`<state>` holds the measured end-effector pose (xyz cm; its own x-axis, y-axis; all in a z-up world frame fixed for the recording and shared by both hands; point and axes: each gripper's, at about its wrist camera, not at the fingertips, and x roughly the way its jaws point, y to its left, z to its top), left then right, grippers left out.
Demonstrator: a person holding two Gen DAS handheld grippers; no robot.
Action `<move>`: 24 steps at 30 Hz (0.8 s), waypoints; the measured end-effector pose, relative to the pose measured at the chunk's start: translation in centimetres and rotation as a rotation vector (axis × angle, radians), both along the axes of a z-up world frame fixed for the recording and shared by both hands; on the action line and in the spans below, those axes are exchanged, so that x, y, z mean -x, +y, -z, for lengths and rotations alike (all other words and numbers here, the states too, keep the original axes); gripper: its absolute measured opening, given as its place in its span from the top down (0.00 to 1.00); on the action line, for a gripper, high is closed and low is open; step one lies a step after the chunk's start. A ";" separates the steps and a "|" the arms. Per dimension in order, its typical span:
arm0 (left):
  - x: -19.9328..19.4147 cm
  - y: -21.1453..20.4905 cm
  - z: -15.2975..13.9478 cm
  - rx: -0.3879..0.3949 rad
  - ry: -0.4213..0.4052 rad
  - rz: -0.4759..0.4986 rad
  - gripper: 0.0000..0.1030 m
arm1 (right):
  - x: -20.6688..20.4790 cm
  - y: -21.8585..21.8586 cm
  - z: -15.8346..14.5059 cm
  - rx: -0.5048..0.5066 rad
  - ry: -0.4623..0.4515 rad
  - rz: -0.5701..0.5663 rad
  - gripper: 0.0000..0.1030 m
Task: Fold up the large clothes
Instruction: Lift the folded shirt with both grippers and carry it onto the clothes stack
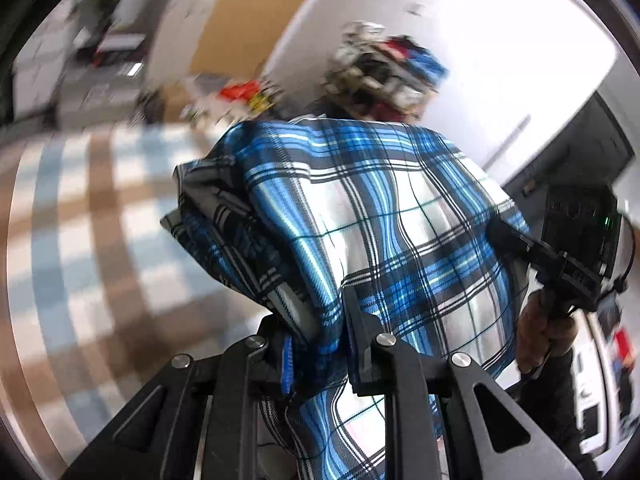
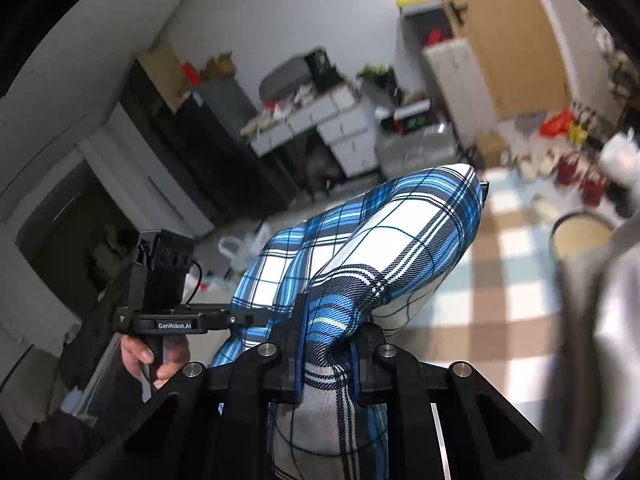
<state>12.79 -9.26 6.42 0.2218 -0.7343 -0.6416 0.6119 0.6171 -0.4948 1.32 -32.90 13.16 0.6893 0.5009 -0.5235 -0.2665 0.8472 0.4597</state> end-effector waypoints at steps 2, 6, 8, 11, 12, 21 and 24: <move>0.4 -3.0 -3.1 0.007 -0.046 0.046 0.86 | 1.3 -2.3 -3.2 0.001 -0.035 0.033 0.85; 0.8 -8.7 -7.0 0.043 -0.115 0.122 0.86 | 4.4 -8.1 -9.2 0.001 -0.101 0.118 0.85; 0.9 -12.4 -8.1 0.063 -0.155 0.151 0.86 | 5.6 -10.5 -11.1 0.016 -0.128 0.158 0.85; 1.1 -17.5 -7.7 0.094 -0.188 0.184 0.86 | 7.2 -15.6 -12.6 0.019 -0.136 0.232 0.85; 1.0 -18.4 -7.0 0.115 -0.180 0.185 0.86 | 7.6 -17.4 -12.6 0.017 -0.137 0.263 0.85; 0.9 -26.8 8.2 0.015 -0.042 0.115 0.75 | 6.0 -32.9 3.9 0.030 0.243 0.547 0.81; -0.6 -24.1 7.6 0.033 0.023 0.124 0.69 | 7.6 -33.8 5.5 0.007 0.204 0.546 0.65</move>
<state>13.37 -33.40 -1.23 0.1140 -0.7757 -0.6208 0.6707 0.5210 -0.5279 -6.28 -66.71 7.68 0.7318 0.0976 -0.6745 0.3028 0.8401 0.4501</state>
